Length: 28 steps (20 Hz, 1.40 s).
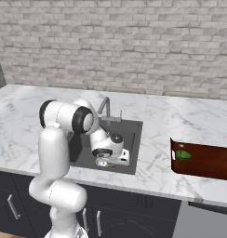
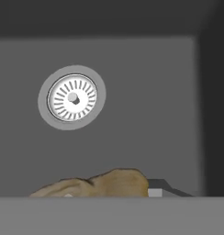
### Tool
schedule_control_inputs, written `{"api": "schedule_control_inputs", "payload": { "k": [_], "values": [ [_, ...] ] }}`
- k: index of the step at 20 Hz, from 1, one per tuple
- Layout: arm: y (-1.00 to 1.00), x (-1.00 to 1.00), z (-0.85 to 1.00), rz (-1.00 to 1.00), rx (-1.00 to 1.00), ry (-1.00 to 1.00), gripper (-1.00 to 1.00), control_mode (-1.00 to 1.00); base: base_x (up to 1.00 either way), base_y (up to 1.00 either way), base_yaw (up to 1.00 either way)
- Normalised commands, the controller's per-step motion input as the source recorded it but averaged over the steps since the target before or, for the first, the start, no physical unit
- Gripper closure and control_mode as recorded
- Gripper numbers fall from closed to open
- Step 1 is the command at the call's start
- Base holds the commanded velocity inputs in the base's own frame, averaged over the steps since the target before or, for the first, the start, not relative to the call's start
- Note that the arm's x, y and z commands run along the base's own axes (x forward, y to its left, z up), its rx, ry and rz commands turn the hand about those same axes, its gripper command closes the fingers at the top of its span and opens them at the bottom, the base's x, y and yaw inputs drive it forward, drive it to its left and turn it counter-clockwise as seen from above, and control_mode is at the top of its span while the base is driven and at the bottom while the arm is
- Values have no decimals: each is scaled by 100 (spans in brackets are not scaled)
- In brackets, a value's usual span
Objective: Pick up all produce items and place them in the sink. Turn on the sink faucet to wash them. Then turn the sink off and put them in the tray.
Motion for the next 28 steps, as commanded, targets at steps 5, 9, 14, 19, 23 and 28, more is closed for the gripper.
{"api": "schedule_control_inputs", "payload": {
  "k": [5,9,14,19,23,28],
  "values": [
    [-19,-11,53,0,0,0,100,-100,0,0,0],
    [-18,-8,63,0,0,0,100,-100,0,0,0],
    [-17,-1,71,0,0,2,100,-100,0,0,0],
    [-19,0,76,0,0,3,100,-100,0,0,0],
    [-23,0,75,0,0,6,100,-100,0,0,0],
    [-36,0,63,0,0,9,100,-100,0,0,0]
  ]
}}
